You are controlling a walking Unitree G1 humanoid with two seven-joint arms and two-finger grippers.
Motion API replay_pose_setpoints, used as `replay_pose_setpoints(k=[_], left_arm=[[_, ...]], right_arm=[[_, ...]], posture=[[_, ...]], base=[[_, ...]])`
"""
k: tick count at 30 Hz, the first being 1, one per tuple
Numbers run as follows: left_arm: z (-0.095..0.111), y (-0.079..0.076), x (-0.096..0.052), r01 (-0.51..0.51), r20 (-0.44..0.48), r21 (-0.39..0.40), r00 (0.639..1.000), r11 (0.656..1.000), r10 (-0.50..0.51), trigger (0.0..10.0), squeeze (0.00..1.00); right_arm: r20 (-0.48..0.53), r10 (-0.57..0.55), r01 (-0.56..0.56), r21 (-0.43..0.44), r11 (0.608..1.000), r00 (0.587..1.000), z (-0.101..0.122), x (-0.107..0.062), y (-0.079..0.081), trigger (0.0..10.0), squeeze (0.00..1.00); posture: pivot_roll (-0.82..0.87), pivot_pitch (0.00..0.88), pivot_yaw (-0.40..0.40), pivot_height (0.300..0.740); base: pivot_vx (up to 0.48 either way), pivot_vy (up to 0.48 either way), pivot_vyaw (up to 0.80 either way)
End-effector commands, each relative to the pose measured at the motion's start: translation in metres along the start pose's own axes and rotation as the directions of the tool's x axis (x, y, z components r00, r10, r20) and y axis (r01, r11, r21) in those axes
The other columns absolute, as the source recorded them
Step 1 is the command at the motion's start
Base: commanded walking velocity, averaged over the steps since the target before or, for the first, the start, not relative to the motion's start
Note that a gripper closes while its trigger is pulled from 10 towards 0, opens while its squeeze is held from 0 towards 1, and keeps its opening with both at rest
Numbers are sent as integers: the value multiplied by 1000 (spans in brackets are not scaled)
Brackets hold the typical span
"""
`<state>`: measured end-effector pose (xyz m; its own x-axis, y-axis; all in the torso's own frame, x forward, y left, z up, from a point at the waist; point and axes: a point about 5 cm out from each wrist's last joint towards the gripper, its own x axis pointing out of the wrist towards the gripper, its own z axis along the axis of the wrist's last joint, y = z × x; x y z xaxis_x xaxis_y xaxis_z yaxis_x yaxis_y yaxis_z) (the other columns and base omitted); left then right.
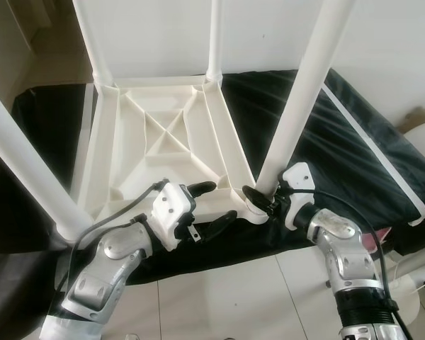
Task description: Building children table
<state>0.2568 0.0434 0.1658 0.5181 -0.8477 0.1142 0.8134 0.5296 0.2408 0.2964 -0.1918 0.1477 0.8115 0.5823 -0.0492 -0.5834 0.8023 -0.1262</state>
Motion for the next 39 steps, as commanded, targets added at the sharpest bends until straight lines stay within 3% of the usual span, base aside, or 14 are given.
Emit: replay_pose_setpoints(k=[1, 6, 12, 16, 18, 19, 21, 24, 25, 26, 28, 33, 39], left_arm=[[-1, -2, 1, 6, 2, -36, 1000, 999, -6, 10000, 0], [0, -1, 2, 5, 4, -35, 1000, 999, -5, 10000, 0], [-1, -3, 2, 13, 0, -37, 1000, 999, -13, 10000, 0], [2, -2, 0, -11, 37, -24, 999, 1000, 12, 10000, 0], [-1, 0, 1, -8, 16, -82, 1000, 997, 10, 10000, 0], [-1, 0, 1, -8, 16, -82, 1000, 997, 10, 10000, 0], [-3, 0, 1, -11, -5, -92, 1000, 996, 10, 10000, 0], [-4, 0, 1, -11, -8, -92, 1000, 996, 10, 10000, 0], [-3, -1, 2, -7, -5, -88, 1000, 996, 7, 10000, 0], [-3, -1, 2, -7, -5, -88, 1000, 996, 7, 10000, 0], [-2, -2, 2, -1, 5, -65, 1000, 998, 1, 10000, 0], [-1, -3, 2, 17, 4, -103, 1000, 995, -17, 10000, 0], [0, -2, 2, 21, 5, -102, 1000, 995, -21, 10000, 0]], right_arm=[[-68, -39, 41, 32, 999, 997, -17, 0, 7, 10000, 0], [-42, -66, 68, 50, 996, 997, -17, 2, 22, 10000, 0], [-19, -180, 181, 73, 981, 984, -13, 3, 25, 10000, 0], [-12, -284, 283, 138, 949, 959, -12, 4, 30, 10000, 0], [-22, -390, 388, 169, 906, 920, -14, 5, 35, 10000, 0], [-22, -390, 388, 169, 906, 920, -14, 5, 35, 10000, 0], [-33, -481, 478, 182, 859, 876, -16, 4, 38, 10000, 0], [-44, -518, 516, 190, 835, 854, -17, 4, 39, 10000, 0], [-53, -565, 562, 201, 802, 824, -19, 5, 42, 10000, 0], [-53, -565, 562, 201, 802, 824, -19, 5, 42, 10000, 0], [-78, -615, 615, 226, 755, 784, -20, 10, 51, 10000, 0], [-89, -628, 629, 241, 739, 773, -19, 16, 62, 10000, 0], [-91, -646, 648, 219, 729, 758, -17, 14, 65, 10000, 0]], posture=[[-17, 36, -50, 740], [-26, 32, -41, 740], [-27, 29, -38, 740], [-27, 27, -39, 740], [-25, 24, -40, 740], [-25, 24, -40, 740], [-24, 22, -39, 740], [-24, 22, -39, 740], [-25, 20, -38, 740], [-25, 20, -38, 740], [-26, 19, -34, 740], [-31, 19, -23, 740], [-30, 23, -23, 740]], base=[[0, 0, 0], [0, 0, 0], [0, 0, 0], [0, 0, 0], [0, 0, 0], [0, 0, 0], [0, 0, 0], [0, 0, 0], [0, 0, 0], [0, 0, 0], [0, 0, 0], [0, 0, 0], [0, 0, 0]])
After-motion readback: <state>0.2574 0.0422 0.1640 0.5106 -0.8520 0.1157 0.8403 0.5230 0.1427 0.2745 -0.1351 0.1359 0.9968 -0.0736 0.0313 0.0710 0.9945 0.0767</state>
